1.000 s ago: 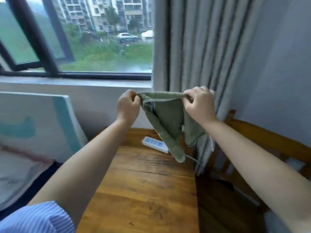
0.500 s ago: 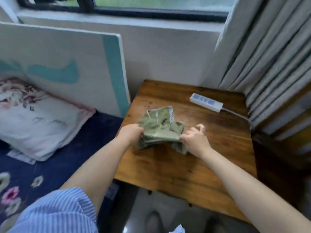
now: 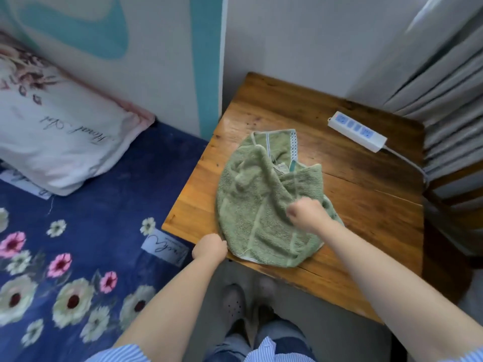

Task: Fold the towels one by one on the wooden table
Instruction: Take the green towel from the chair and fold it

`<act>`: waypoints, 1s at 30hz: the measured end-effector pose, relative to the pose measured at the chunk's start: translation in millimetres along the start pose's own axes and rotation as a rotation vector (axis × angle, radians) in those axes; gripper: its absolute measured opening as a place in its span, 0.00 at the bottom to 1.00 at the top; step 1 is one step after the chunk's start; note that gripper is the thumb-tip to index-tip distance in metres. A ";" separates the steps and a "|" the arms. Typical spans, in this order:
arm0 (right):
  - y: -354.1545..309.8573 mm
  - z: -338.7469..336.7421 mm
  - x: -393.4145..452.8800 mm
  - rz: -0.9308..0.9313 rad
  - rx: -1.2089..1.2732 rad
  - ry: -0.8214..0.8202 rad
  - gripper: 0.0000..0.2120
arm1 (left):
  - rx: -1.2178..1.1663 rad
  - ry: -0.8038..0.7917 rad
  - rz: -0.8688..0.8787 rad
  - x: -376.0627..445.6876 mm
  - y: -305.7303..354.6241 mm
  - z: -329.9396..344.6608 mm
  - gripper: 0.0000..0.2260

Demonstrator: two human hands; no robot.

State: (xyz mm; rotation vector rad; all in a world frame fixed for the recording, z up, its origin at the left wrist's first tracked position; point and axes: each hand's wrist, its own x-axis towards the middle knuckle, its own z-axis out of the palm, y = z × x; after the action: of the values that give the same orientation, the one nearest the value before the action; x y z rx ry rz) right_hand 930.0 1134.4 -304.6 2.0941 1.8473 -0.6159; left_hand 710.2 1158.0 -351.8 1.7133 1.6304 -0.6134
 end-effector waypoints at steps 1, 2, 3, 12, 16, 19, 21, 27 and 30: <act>-0.2 -4.2 9.5 0.014 0.011 0.052 0.18 | -0.043 -0.011 -0.035 3.2 -1.5 1.9 0.16; -1.2 -7.4 19.2 0.024 0.020 0.109 0.20 | -0.079 -0.022 -0.058 6.4 -3.0 4.0 0.17; -1.8 -10.3 29.4 0.039 0.027 0.165 0.20 | -0.117 -0.039 -0.072 9.3 -3.4 6.0 0.18; -20.7 -33.7 121.2 0.173 0.213 0.214 0.14 | -0.411 -0.138 -0.141 27.2 14.3 22.4 0.16; -23.4 -37.3 148.1 0.182 0.253 0.199 0.21 | -0.667 -0.123 -0.208 31.6 14.5 17.5 0.14; -28.0 -44.4 167.9 0.184 0.277 0.108 0.23 | -0.863 -0.072 -0.285 35.6 6.1 10.3 0.08; -30.6 -48.7 179.0 0.199 0.292 0.079 0.21 | -0.973 -0.047 -0.327 37.1 -1.6 3.5 0.06; -23.1 -70.0 184.7 0.277 0.445 0.112 0.11 | -1.177 -0.042 -0.356 36.4 -15.3 -34.0 0.11; -2.6 -87.8 173.8 0.255 0.407 0.059 0.07 | -1.162 0.025 -0.311 39.2 -10.1 -65.1 0.10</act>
State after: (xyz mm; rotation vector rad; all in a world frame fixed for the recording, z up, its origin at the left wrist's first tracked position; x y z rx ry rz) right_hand 954.6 1327.4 -313.1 2.5760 1.5422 -0.9341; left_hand 696.5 1232.5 -339.8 0.6194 1.7303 0.2457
